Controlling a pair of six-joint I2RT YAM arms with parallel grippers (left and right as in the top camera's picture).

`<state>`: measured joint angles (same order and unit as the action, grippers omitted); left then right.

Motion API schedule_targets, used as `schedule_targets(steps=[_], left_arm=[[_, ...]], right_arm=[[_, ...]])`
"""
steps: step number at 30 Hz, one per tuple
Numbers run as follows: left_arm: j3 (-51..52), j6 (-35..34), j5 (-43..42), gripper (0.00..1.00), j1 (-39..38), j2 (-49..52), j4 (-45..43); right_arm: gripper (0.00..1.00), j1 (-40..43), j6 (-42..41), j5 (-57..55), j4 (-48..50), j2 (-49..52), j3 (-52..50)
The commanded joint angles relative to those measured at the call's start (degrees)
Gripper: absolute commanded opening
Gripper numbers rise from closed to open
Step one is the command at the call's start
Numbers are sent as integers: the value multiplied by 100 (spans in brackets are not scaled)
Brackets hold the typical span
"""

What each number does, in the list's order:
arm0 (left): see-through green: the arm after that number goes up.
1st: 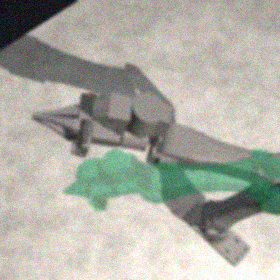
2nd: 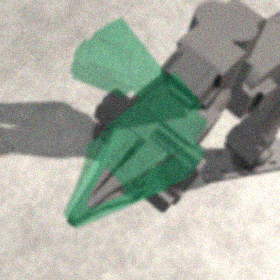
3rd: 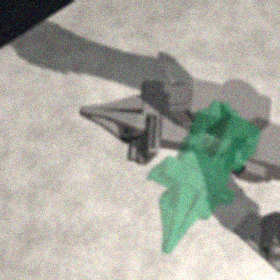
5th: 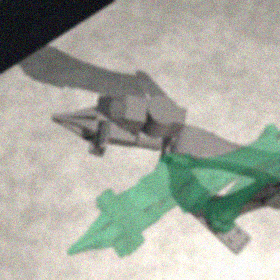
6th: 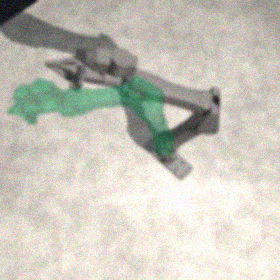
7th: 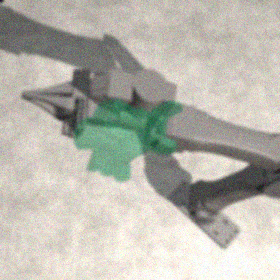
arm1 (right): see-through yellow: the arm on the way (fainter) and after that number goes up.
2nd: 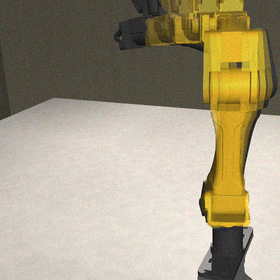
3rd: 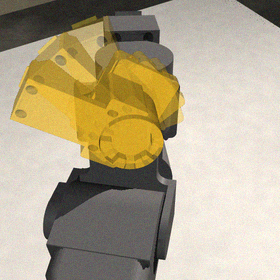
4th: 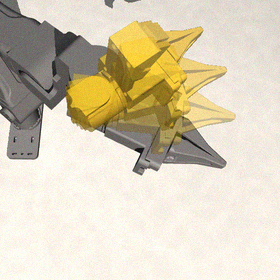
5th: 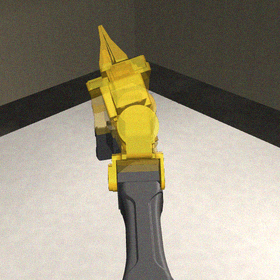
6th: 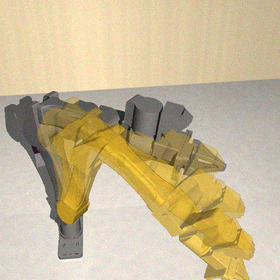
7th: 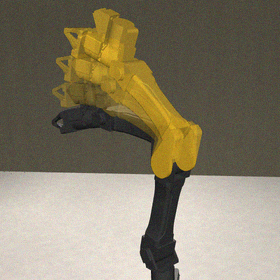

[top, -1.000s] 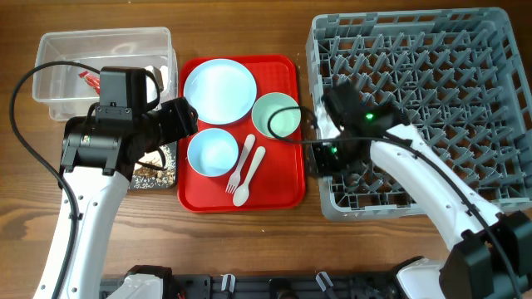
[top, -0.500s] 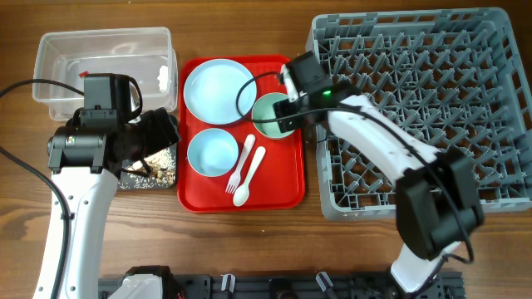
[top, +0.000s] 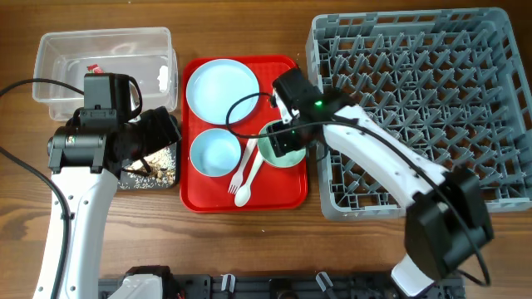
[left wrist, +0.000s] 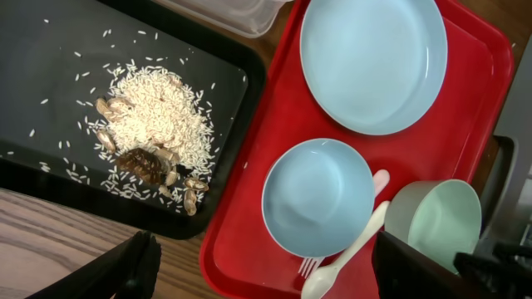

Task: Sort waste into correct bins and load items into the dishwasher rack
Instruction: 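Grasp the mint bowl on the red tray with the right gripper, then place the mint bowl in the back of the dish rack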

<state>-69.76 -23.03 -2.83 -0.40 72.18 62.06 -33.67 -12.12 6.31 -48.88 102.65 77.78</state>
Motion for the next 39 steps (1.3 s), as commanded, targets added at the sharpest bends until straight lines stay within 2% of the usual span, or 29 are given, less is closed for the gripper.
schedule_targets(steps=[1, 4, 8, 13, 16, 21, 26, 30, 32, 39], left_arm=[[-11, -55, 33, 84, 26, -39, -33], [-11, -55, 33, 84, 26, -39, -31], [-11, -55, 33, 84, 26, -39, -31], [-11, -55, 33, 84, 26, -39, -31], [-11, -55, 33, 84, 26, -39, -31], [-11, -55, 33, 84, 26, -39, -31], [-11, -55, 33, 84, 26, -39, -31], [-11, -55, 33, 84, 26, -39, -31], [-11, -55, 31, 84, 26, -39, -31], [-11, -55, 33, 84, 26, -39, -31]], right_arm=[[72, 11, 87, -577, 350, -238, 33], [71, 11, 120, -651, 442, -74, 20], [71, 20, -608, -1036, 337, 341, -140], [69, 20, -765, -931, 275, 745, -140], [60, 20, -907, -929, 258, 793, -140], [36, 20, -940, -927, -85, 793, -140], [24, 20, -1045, -876, -199, 804, -140], [9, 20, -1088, -776, -149, 879, -140], [6, 66, -1207, -776, -144, 879, -140], [6, 72, -1211, -470, -127, 1001, -140]])
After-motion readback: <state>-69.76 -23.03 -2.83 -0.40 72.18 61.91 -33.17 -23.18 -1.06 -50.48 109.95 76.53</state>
